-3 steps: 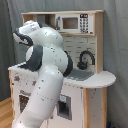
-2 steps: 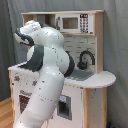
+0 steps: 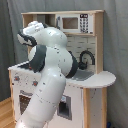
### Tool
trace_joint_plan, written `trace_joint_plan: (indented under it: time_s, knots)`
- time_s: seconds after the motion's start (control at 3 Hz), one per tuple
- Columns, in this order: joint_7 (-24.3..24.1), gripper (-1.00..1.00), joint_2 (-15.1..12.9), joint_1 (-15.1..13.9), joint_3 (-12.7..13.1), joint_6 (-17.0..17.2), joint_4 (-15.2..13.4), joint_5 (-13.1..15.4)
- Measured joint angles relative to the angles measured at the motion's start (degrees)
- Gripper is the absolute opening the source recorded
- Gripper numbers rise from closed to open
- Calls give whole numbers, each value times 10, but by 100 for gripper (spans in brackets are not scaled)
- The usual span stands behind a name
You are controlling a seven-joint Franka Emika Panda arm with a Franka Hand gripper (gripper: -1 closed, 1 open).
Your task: Play with the kitchen
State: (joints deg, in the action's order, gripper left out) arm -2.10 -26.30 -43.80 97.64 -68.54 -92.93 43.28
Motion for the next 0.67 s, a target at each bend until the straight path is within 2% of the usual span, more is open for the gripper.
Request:
trace_joint_plan:
  time_s: [0.67]
  knots:
    - [0, -100, -7, -93, 58, -31, -50, 0]
